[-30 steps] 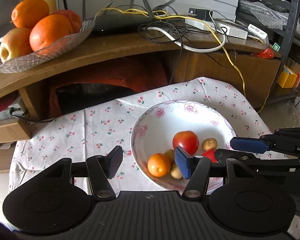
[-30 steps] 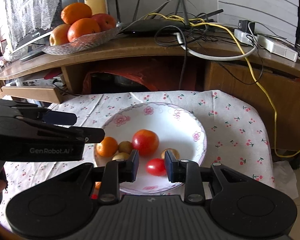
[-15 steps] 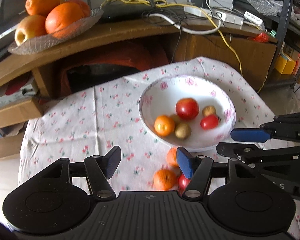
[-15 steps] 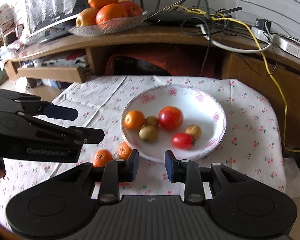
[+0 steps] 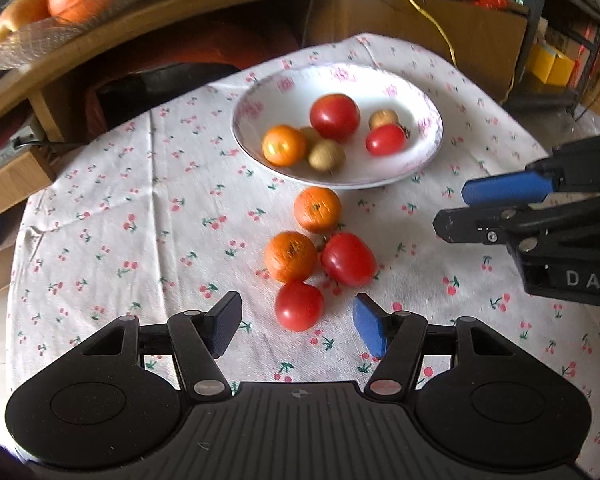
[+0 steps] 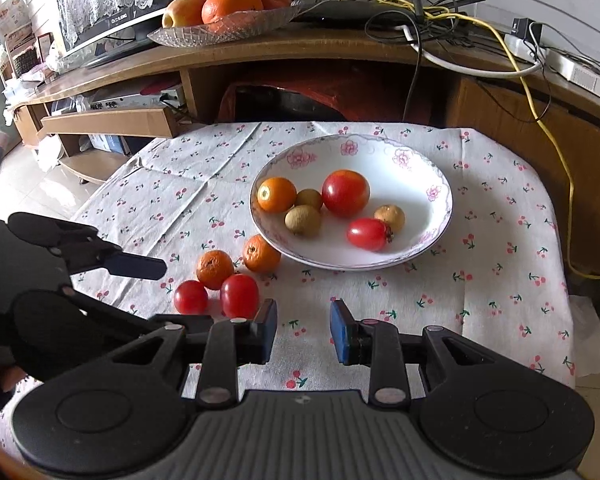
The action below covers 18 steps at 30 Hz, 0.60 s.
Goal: Organize fruits
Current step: 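Move both open tools back from the bowl toward the remaining tomatoes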
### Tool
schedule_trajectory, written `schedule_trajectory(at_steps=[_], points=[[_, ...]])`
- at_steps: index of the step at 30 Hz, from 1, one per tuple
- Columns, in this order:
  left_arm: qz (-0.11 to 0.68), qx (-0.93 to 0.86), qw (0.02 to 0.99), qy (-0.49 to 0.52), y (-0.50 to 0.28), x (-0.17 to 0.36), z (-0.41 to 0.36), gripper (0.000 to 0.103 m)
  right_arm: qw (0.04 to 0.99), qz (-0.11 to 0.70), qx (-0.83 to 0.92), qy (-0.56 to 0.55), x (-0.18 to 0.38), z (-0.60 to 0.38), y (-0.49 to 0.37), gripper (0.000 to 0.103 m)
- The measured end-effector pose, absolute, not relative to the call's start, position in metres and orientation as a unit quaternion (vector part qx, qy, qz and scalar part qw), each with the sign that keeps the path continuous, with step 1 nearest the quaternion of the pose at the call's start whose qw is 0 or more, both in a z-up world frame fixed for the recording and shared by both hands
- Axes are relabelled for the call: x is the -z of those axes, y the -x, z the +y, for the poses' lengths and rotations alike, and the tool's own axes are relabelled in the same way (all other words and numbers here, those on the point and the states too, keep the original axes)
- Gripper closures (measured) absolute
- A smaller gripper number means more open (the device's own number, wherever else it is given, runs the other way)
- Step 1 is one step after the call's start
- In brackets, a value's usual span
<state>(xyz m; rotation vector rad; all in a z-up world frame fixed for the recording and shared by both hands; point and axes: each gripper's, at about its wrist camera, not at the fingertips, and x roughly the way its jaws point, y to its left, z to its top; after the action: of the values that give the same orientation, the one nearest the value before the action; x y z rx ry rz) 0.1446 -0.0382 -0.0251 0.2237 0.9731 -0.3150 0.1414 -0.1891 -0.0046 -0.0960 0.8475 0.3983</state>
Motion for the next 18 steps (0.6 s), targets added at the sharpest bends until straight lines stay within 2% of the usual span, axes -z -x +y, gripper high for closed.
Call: schedule_trajectory(at_steps=[6, 11, 18], points=[[0.470, 0.148, 0.863, -0.106, -0.149, 0.035, -0.037, 0.041, 0.888, 0.414, -0.195, 0.046, 0.009, -0.187, -0.145, 0.073], [0.471, 0.152, 0.863, -0.098, -0.150, 0.033, -0.037, 0.062, 0.884, 0.420, -0.201, 0.047, 0.013, -0.183, -0.150, 0.073], [0.471, 0.163, 0.861, -0.101, -0.141, 0.029, -0.033, 0.067, 0.877, 0.423, -0.221, 0.047, 0.017, -0.171, -0.154, 0.070]])
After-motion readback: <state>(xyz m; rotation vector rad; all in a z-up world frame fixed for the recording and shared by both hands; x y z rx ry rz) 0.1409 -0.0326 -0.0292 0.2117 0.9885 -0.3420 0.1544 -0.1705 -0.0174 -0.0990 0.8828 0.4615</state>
